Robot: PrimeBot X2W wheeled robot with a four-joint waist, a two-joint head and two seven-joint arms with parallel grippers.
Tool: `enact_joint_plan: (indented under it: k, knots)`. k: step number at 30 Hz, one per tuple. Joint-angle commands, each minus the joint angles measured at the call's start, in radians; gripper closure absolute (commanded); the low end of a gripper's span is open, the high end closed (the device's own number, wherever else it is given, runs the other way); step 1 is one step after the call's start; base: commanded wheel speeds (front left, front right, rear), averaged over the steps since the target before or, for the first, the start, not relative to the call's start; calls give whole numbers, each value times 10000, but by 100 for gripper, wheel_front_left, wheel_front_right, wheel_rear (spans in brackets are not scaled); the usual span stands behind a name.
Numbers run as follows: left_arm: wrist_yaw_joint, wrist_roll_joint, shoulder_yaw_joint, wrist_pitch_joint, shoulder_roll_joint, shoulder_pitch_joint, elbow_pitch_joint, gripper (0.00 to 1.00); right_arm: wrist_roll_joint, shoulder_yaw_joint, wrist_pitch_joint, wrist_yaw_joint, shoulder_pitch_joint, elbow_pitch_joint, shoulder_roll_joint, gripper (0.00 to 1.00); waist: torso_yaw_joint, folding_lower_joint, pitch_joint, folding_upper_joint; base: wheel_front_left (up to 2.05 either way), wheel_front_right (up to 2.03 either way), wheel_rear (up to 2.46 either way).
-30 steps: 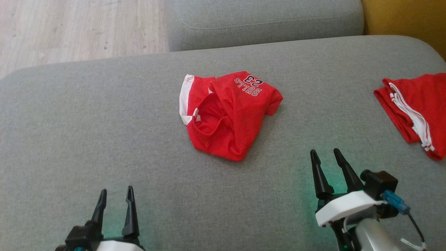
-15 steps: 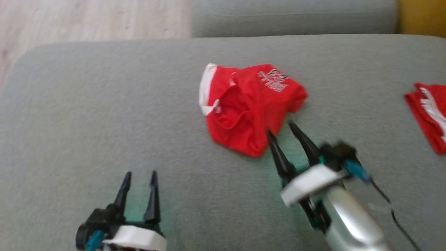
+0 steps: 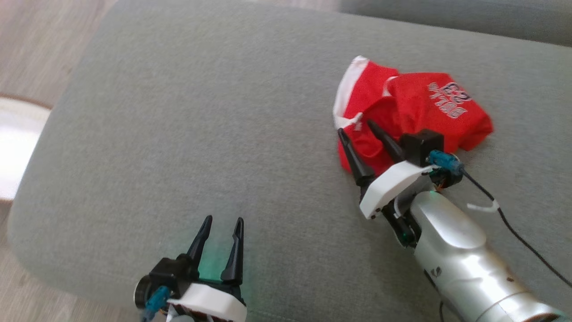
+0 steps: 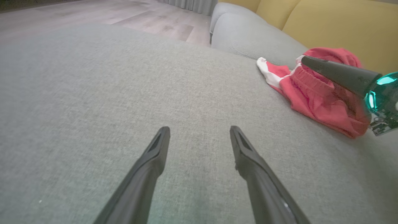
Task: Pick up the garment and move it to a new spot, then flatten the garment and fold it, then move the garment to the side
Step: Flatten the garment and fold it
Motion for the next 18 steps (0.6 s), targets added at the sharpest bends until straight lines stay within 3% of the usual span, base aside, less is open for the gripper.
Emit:
enact_joint_plan:
  k: [1, 7, 8, 9, 10, 11, 18]
  knots:
    - [88, -142, 204, -53, 17, -314, -238, 0, 31, 141, -48, -7, -336, -54, 118, 0, 328, -2, 269, 0, 0, 0, 0]
    - [181, -349, 6, -53, 17, -420, -253, 0, 310, 437, -52, -7, -541, 555, 118, 0, 442, -2, 326, 0, 0, 0, 0]
    - [184, -373, -22, -53, 17, -448, -263, 0, 318, 461, -53, -7, -575, 649, 118, 11, 434, -2, 319, 0, 0, 0, 0]
    - [187, -380, -47, -53, 17, -475, -269, 0, 342, 455, -53, -7, -596, 761, 118, 58, 421, -2, 312, 0, 0, 0, 0]
    - [186, -391, -67, -53, 17, -495, -265, 0, 360, 446, -54, -7, -618, 837, 118, 96, 404, -2, 297, 0, 0, 0, 0]
    - [181, -399, -81, -53, 17, -511, -258, 0, 375, 455, -54, -7, -634, 868, 118, 100, 387, -2, 280, 0, 0, 0, 0]
    - [180, -367, -5, -53, 17, -503, -253, 0, 160, 75, -55, -7, -825, -236, 118, 100, 238, -2, 103, 0, 0, 0, 0]
